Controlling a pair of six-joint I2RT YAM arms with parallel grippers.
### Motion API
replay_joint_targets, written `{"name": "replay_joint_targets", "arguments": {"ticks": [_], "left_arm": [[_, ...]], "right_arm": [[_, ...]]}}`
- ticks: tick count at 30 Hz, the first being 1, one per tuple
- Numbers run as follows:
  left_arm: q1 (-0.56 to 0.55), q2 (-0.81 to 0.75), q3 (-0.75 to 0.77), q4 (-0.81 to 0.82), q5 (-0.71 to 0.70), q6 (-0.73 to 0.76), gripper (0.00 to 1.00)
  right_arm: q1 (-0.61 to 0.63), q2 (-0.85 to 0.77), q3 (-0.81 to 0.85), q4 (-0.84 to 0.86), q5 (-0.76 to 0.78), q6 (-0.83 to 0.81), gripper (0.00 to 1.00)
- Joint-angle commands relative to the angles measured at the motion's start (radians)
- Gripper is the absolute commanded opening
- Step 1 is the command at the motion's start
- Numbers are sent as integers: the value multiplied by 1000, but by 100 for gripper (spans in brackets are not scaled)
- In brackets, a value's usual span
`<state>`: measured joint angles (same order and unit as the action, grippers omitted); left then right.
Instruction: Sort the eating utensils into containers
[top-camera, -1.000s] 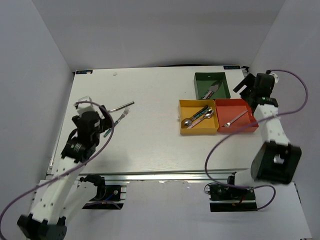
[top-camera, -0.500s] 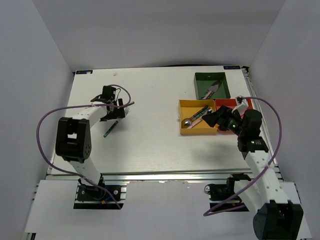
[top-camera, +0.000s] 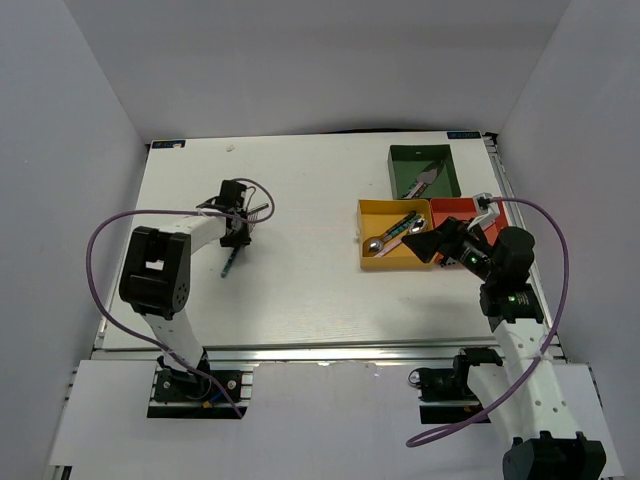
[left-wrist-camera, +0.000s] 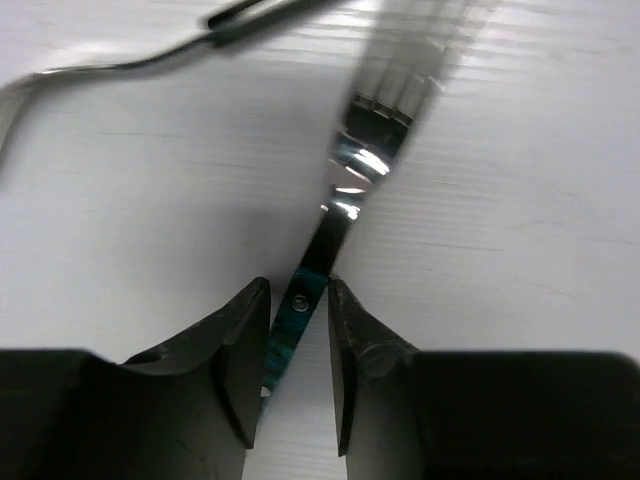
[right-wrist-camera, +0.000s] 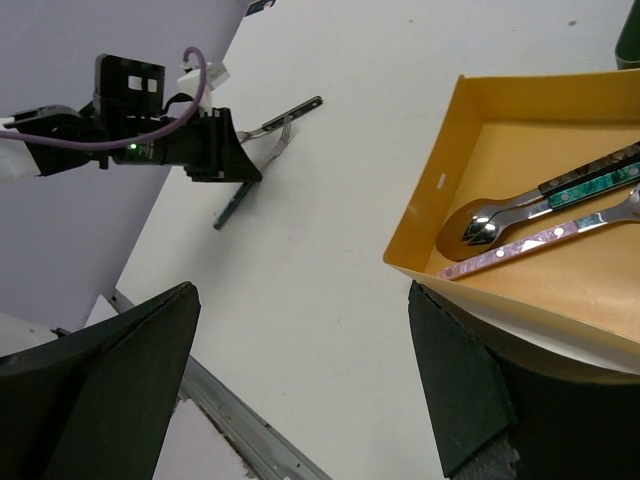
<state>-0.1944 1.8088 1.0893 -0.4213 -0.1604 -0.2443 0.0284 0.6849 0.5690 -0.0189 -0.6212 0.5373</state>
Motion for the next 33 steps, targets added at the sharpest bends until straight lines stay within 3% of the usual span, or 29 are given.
{"name": "replay_joint_targets", "arguments": {"ticks": [1,6,8,11,14,18,23,28,33], "left_arm": [[-85,38,-45,-13,-48,-15,39],[-194,8,-97,21,-62,-96,20],[-241,-12,-127,45,-54,-145,0],[-298,-42,-135,65,-39,-232,0],[-365,-97,-102,55,-51,-355,0],[-486,-244,-82,101,-91,-502,0],[-600,-335,-66,180,-94,-639,0],[-675,-344,-55,262,-57,-690,0],[-711,-368,-97,392,21,-734,0]], "right_arm": [[1,-10,55,65,-31,38,89],[1,-24,40,66,-11,49,89],[1,-13,23,54,20,53,89],[1,22,-49,100,0,95,89],[43,74,-159,250,-72,144,89],[264,131,-241,413,-6,156,89],[425,234,-268,582,47,225,86],[518,306,-238,651,74,248,84],[561,347,-178,577,190,207,81]]}}
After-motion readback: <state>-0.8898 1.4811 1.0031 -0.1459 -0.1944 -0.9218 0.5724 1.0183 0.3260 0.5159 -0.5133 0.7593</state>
